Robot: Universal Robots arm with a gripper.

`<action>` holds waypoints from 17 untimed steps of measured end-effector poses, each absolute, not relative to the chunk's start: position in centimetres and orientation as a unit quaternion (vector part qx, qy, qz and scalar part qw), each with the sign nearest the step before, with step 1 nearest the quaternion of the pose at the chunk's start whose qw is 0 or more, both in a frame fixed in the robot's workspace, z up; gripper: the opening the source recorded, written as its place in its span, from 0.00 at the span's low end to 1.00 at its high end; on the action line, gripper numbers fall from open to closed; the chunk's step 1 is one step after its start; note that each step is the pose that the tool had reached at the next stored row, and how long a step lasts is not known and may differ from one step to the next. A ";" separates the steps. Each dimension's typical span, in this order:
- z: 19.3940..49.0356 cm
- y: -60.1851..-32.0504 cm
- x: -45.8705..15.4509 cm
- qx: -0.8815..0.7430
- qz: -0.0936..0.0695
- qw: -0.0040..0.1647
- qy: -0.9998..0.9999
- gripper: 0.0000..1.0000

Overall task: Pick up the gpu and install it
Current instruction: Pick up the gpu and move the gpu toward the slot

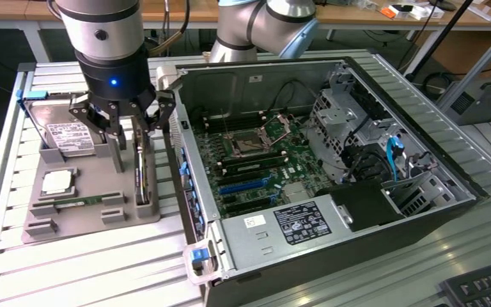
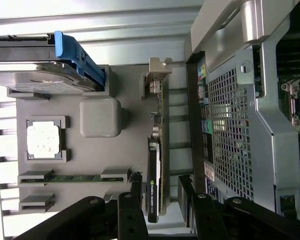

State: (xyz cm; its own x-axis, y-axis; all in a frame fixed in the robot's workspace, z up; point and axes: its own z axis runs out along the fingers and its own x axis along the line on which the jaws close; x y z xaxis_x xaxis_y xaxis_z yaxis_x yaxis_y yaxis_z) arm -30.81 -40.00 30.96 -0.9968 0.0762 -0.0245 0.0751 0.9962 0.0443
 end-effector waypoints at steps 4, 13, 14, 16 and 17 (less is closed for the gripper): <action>30.8 -40.0 -30.8 0.038 0.022 0.013 0.999 0.42; 30.6 -40.0 -30.8 0.038 0.022 0.013 0.999 0.42; 30.5 -40.0 -30.8 0.038 0.022 0.013 0.999 0.42; 30.5 -40.0 -30.8 0.038 0.022 0.013 0.999 0.42; 30.4 -40.0 -30.8 0.038 0.022 0.013 0.999 0.42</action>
State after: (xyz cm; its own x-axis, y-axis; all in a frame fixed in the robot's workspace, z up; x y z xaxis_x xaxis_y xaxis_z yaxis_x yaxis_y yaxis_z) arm -30.82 -40.00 30.41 -0.9968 0.0762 -0.0245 0.0751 0.9962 0.0443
